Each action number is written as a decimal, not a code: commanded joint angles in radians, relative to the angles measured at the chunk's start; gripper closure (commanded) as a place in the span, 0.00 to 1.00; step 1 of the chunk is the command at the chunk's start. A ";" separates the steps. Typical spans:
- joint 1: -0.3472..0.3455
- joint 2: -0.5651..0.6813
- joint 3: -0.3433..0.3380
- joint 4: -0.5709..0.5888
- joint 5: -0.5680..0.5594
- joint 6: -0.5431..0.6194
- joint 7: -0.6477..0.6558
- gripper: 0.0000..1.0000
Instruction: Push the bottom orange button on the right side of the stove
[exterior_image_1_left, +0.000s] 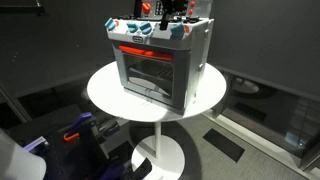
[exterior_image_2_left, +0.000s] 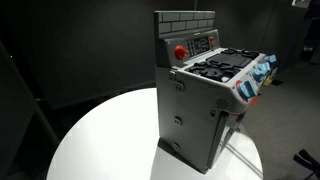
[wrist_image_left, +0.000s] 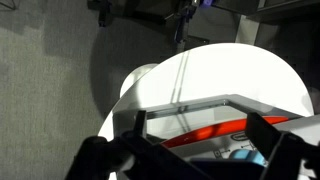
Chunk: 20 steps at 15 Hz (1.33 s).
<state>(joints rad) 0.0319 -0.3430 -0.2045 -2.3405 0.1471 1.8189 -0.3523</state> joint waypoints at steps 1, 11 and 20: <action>-0.026 0.002 0.023 0.002 0.007 -0.003 -0.007 0.00; -0.041 -0.057 0.063 -0.018 0.003 0.075 0.066 0.00; -0.049 -0.064 0.104 -0.024 -0.013 0.316 0.186 0.00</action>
<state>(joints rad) -0.0016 -0.4073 -0.1250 -2.3614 0.1470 2.0713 -0.2165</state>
